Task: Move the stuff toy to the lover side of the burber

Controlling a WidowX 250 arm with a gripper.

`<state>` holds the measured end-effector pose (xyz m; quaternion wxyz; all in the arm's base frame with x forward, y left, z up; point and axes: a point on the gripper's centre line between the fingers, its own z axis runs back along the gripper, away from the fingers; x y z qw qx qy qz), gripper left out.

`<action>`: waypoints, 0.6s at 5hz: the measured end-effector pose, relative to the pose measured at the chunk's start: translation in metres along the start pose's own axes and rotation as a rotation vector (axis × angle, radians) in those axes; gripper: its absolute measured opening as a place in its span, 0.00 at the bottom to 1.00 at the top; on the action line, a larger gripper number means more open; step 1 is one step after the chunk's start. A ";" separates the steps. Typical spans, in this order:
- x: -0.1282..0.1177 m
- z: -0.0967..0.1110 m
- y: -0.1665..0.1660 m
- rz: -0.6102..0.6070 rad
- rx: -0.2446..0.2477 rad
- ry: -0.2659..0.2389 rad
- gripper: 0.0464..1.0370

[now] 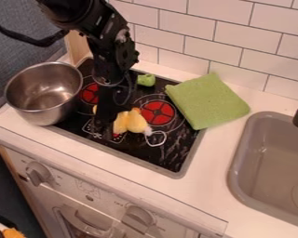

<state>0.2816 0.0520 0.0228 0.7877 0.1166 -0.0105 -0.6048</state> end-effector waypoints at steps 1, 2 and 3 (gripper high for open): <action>-0.002 0.013 0.001 0.006 -0.009 -0.027 0.97; -0.004 0.033 0.005 0.017 0.011 -0.042 0.96; -0.008 0.064 0.007 0.039 0.060 -0.069 0.96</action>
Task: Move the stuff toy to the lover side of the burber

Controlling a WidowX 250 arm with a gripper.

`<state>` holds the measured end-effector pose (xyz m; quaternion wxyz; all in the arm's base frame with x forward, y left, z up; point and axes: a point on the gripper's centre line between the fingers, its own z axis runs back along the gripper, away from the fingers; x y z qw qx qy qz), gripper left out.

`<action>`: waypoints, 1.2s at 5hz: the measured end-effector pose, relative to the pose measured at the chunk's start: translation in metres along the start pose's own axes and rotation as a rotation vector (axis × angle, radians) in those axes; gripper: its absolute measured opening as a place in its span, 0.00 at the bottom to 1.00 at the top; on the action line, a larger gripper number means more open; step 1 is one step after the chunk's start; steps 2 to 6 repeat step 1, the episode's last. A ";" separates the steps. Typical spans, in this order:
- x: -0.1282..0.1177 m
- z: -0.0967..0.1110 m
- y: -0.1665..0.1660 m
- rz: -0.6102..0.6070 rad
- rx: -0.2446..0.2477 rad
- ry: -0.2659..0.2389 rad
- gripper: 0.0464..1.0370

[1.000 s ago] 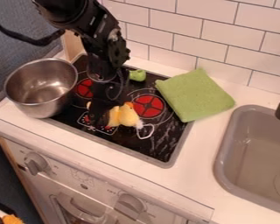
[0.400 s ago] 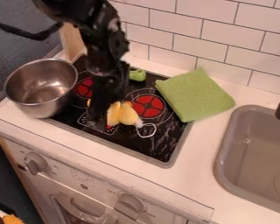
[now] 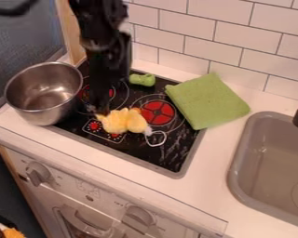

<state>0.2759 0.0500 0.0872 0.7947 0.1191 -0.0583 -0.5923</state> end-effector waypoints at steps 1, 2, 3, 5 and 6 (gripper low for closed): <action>0.002 0.022 0.001 0.037 -0.010 -0.060 0.96; 0.002 0.022 0.001 0.037 -0.010 -0.060 0.96; 0.002 0.022 0.001 0.037 -0.010 -0.060 0.96; 0.002 0.022 0.001 0.037 -0.010 -0.060 0.96; 0.002 0.022 0.001 0.037 -0.010 -0.060 0.96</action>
